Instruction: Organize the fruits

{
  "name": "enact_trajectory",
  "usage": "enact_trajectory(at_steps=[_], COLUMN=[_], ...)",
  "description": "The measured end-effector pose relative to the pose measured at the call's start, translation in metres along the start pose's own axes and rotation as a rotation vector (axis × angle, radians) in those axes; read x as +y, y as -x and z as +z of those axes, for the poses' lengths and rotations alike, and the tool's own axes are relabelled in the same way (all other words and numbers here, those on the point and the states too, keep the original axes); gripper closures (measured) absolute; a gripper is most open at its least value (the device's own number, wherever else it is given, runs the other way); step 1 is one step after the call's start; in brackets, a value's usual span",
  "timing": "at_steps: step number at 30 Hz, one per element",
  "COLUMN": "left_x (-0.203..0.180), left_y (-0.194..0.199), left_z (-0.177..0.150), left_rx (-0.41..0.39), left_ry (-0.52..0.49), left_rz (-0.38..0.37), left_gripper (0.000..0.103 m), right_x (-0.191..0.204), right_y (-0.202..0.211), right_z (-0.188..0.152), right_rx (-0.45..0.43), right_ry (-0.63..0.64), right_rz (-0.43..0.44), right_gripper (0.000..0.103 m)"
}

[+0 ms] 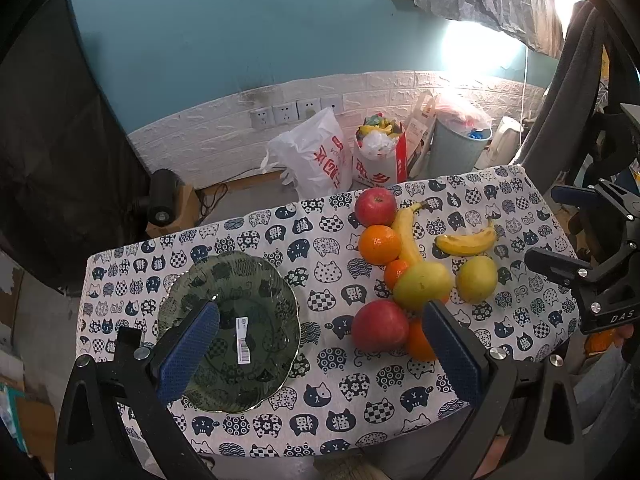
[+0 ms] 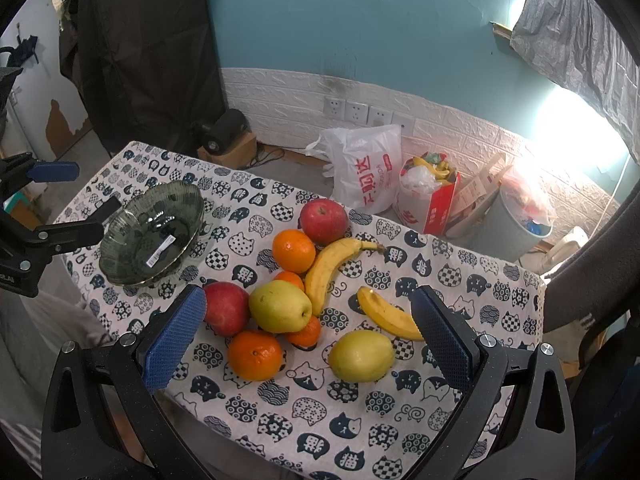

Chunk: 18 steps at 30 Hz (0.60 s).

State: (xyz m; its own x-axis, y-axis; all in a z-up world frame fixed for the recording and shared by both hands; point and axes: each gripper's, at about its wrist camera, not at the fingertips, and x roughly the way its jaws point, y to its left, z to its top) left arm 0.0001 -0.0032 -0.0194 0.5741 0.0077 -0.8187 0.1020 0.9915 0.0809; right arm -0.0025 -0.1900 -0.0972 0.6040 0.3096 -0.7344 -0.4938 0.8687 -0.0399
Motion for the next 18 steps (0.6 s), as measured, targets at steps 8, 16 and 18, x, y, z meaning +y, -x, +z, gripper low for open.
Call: enact_trajectory(at_steps=[8,16,18], left_x=[0.0,0.006,0.006], left_y=[-0.001,-0.019,-0.022], left_z=[0.0,0.004,0.004], left_rx=[0.001,0.054,0.064], left_ry=[-0.001,0.019,0.024], left_rz=[0.004,-0.014,-0.019], left_gripper=[0.001,0.001,0.001], right_x=[-0.001,-0.012,-0.013], right_y=[0.0,-0.002,-0.002], right_z=[0.0,0.0,0.001], right_rx=[-0.002,0.015,0.017], right_ry=[-0.002,-0.033,-0.034], right_rz=[-0.005,-0.018,-0.021], right_gripper=[0.003,0.003,0.003])
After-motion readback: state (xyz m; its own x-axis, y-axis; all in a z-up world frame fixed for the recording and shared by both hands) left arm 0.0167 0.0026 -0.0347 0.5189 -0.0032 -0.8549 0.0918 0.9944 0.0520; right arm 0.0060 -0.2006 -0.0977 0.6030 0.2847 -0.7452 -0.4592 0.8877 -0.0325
